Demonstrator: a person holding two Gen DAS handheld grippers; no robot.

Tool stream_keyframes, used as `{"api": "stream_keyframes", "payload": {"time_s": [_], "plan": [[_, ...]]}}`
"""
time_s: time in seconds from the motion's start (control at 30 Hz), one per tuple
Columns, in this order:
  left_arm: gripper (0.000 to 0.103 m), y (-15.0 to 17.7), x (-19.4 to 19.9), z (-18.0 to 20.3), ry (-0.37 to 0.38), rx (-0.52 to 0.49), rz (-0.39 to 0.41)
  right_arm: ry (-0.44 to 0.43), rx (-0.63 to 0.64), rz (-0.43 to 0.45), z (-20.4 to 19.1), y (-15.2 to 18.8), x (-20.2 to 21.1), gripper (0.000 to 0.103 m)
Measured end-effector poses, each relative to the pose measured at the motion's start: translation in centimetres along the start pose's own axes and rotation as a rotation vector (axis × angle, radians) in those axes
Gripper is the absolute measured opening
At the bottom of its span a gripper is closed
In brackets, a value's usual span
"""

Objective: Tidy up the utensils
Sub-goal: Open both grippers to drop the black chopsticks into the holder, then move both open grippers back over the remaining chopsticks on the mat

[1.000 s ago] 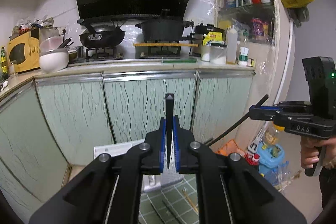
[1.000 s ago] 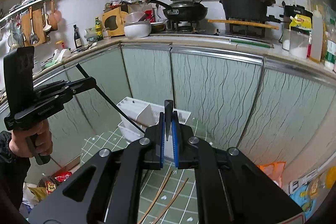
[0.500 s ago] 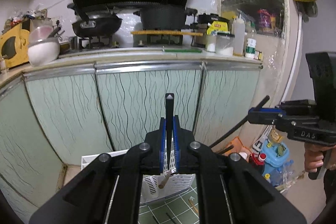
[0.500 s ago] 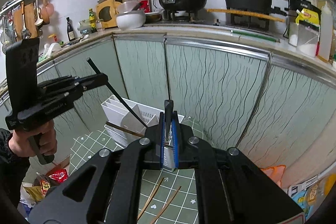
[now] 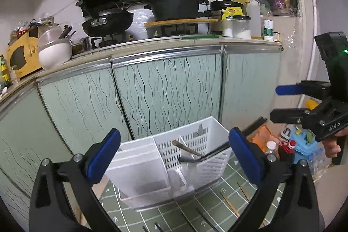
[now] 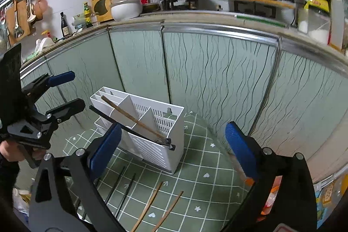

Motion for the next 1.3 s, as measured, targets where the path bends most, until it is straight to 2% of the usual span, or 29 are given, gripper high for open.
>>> {"api": "stream_keyframes", "payload": {"time_s": [0.17, 0.37, 0.83, 1.3], "plan": [[0.098, 0.9, 1.7, -0.3, 0.002, 0.018, 0.005, -0.017, 0.037, 0.002, -1.3, 0.9, 1.5, 0.094], [0.098, 2.5, 3.2, -0.2, -0.001, 0.026, -0.011, -0.005, 0.028, 0.012, -2.0, 2.2, 3.4, 0.094], [0.099, 5.0, 7.3, 0.2, -0.029, 0.05, 0.011, 0.014, 0.039, 0.017, -3.7, 5.4, 6.7, 0.095], [0.099, 8.1, 10.1, -0.5, -0.059, 0.113, 0.014, 0.02, 0.029, 0.072, -5.4, 7.6, 9.8, 0.094]]}}
Point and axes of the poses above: each gripper's, at about its wrist camera, not at the fingertips, and x roughly against the way its jaws point, z to its right, y to its underside, the point moved 2 cm from there along -x, roughly the way its jaws point, and after that the axes turned 6 degrees about x, right-handed, at the moved point
